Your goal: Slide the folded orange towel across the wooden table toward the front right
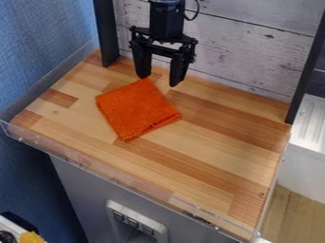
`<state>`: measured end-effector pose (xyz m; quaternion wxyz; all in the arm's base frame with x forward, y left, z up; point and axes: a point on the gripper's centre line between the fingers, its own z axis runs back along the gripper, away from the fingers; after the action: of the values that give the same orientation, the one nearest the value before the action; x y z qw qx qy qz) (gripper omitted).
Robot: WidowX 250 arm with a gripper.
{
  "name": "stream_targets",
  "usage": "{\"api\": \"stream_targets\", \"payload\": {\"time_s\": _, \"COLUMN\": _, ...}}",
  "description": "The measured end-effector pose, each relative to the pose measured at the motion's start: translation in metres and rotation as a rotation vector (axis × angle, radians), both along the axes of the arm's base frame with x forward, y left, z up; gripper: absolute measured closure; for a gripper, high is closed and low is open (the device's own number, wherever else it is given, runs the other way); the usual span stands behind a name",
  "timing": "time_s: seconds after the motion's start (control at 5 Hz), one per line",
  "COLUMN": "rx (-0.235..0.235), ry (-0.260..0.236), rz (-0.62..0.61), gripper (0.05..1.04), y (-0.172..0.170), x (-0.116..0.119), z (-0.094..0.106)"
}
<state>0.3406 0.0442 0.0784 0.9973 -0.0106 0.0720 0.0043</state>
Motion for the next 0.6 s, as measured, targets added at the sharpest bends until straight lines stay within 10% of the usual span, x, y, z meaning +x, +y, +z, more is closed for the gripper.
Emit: {"api": "stream_targets", "payload": {"time_s": 0.6, "rx": 0.003, "ry": -0.086, "rz": -0.057, "gripper": 0.084, "y": 0.0032, "x": -0.0059, "z": -0.0089}}
